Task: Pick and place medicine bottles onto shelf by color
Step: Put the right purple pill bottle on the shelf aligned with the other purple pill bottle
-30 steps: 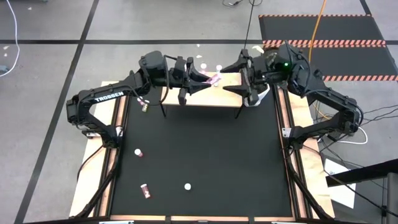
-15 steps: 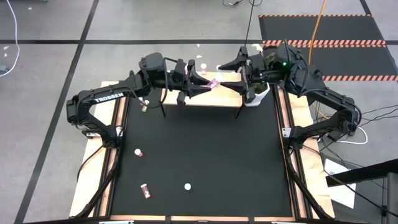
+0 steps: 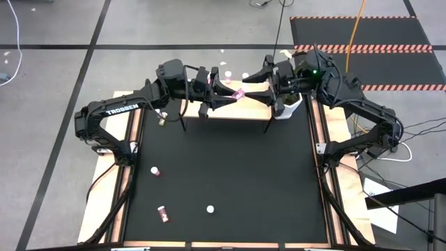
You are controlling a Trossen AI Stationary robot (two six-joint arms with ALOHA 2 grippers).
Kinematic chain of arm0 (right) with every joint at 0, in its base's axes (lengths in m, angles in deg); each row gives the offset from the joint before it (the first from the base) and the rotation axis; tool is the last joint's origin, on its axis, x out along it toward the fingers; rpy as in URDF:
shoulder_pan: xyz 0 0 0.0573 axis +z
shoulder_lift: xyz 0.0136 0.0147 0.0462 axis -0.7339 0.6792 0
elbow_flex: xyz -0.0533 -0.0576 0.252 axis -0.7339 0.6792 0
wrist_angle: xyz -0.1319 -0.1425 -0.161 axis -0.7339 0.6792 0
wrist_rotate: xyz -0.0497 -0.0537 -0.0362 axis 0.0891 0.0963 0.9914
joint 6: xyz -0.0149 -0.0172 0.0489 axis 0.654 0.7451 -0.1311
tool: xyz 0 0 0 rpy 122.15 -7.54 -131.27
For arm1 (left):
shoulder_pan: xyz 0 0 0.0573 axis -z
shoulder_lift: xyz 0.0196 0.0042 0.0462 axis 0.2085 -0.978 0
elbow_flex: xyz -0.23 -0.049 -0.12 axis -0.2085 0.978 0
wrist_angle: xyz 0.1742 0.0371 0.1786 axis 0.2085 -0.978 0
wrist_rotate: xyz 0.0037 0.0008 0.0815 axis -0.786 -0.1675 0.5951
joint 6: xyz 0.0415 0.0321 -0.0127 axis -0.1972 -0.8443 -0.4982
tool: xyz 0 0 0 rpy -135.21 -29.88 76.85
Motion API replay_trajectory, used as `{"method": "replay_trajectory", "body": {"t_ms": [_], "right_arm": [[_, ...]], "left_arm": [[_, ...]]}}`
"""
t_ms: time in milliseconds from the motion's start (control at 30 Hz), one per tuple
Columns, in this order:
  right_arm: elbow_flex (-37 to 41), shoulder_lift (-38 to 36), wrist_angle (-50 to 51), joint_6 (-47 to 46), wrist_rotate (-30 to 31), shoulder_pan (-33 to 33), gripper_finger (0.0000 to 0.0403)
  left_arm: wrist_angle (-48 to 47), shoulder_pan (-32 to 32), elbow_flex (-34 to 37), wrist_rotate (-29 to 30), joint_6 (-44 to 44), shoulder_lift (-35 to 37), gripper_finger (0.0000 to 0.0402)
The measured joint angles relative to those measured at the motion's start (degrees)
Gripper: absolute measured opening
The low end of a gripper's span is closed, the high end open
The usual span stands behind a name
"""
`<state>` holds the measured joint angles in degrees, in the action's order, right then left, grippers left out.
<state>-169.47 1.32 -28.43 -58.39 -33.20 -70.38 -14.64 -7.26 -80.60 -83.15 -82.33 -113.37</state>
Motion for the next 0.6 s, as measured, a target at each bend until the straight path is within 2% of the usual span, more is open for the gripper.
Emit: {"method": "replay_trajectory", "body": {"t_ms": [433, 600], "right_arm": [[0.00, -0.04, -0.09, -0.90, -0.13, 0.00, 0.0121], [0.02, 0.00, 0.44, -1.20, 0.29, -0.02, 0.0113]], "left_arm": [[-0.59, -0.02, 0.00, 0.22, 0.13, 0.00, 0.0108], [-3.17, 0.09, -0.09, 5.38, 2.78, 0.00, 0.0120]]}}
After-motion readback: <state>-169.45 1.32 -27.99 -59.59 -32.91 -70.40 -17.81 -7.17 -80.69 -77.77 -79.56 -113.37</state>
